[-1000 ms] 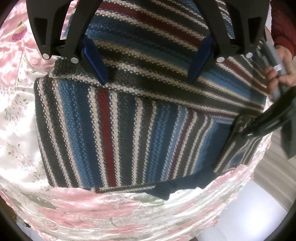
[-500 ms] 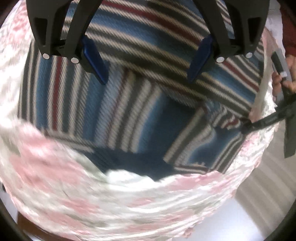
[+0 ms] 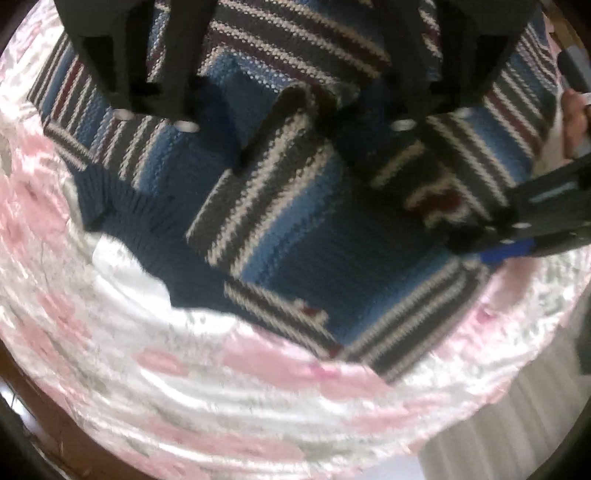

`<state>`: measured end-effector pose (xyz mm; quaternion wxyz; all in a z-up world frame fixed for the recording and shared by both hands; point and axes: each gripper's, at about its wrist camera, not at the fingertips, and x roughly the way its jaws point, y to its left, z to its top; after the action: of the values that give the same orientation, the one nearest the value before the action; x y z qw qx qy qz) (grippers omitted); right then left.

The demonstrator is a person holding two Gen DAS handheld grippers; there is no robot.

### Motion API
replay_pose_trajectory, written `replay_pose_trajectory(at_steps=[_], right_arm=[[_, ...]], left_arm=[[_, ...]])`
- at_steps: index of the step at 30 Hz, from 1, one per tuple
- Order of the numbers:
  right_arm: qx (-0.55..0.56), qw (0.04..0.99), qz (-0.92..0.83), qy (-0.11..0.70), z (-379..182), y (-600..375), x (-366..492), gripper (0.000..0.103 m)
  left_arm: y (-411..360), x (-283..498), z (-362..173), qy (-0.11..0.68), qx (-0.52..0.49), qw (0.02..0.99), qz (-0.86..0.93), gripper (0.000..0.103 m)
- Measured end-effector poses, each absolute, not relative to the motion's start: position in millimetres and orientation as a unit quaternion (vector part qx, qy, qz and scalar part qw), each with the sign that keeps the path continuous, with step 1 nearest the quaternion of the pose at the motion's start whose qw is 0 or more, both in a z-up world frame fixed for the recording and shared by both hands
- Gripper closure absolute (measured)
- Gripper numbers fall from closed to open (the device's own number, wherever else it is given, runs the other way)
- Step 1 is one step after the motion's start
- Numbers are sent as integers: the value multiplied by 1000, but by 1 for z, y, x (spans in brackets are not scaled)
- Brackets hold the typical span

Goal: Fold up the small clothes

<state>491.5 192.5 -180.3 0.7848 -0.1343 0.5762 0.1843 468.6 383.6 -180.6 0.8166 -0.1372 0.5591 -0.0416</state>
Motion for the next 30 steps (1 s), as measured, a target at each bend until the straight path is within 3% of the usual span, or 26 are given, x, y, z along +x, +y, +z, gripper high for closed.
replay_pose_trajectory(at_steps=[3, 11, 14, 18, 24, 28, 30], right_arm=[[-97, 787, 183, 582, -183, 171, 493, 78], [136, 788, 197, 568, -164, 60, 468, 81], [170, 785, 156, 575, -180, 17, 449, 74], [213, 771, 140, 584, -207, -32, 425, 72], [237, 784, 144, 555, -191, -48, 425, 38], [237, 773, 129, 574, -199, -44, 445, 36], [235, 762, 119, 591, -210, -39, 456, 44]], left_arm=[[384, 466, -180, 558, -140, 817, -41, 63], [378, 454, -182, 553, -136, 821, -35, 57], [370, 449, -186, 558, -126, 819, -31, 52], [364, 435, -183, 553, -110, 825, -31, 50], [360, 410, -151, 524, -82, 847, -36, 45], [360, 414, -134, 502, -54, 863, -27, 37], [362, 419, -134, 502, -53, 863, -19, 37]])
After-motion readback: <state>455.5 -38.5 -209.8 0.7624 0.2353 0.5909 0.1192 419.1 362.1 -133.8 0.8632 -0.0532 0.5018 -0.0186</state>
